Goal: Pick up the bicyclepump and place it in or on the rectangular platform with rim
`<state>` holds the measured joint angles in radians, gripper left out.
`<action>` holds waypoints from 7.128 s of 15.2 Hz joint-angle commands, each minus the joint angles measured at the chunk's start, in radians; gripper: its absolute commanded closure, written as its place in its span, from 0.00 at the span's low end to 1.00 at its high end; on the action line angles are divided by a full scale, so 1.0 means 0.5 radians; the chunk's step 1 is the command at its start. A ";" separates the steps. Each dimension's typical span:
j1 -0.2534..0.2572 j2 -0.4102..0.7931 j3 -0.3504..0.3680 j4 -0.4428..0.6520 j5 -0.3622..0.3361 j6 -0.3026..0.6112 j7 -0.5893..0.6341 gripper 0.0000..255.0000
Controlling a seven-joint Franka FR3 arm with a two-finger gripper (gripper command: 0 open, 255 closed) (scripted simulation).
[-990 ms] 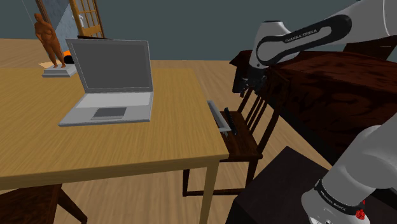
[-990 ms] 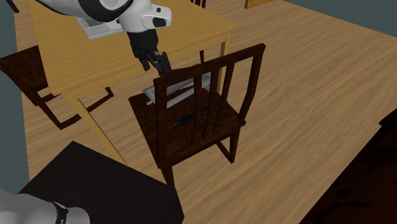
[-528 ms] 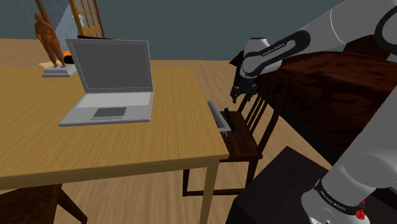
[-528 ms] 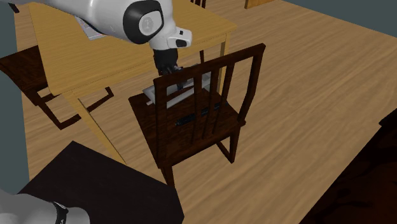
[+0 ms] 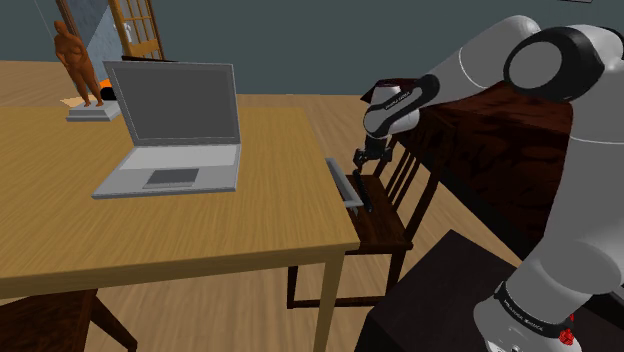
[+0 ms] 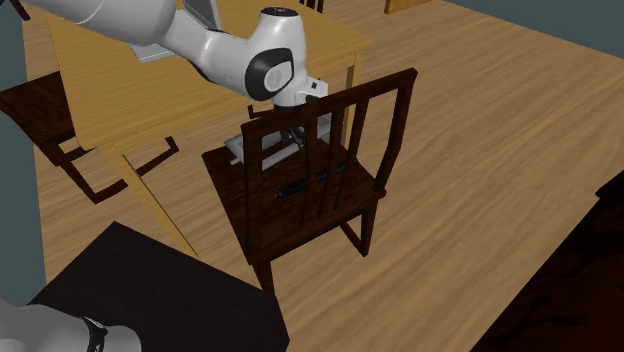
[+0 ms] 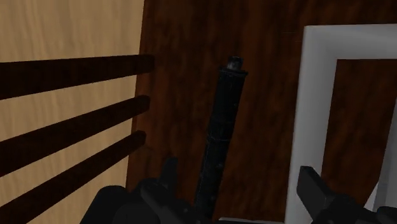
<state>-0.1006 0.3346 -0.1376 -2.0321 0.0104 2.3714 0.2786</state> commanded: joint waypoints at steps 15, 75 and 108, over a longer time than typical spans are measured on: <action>-0.139 0.884 0.012 0.674 0.156 0.114 0.071 0.00; 0.120 0.523 0.029 0.996 0.070 -0.571 0.404 1.00; 0.224 0.861 0.113 1.279 0.051 -0.518 0.603 0.00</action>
<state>-0.0013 0.7676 -0.1078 -1.3970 -0.0064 2.1274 0.5787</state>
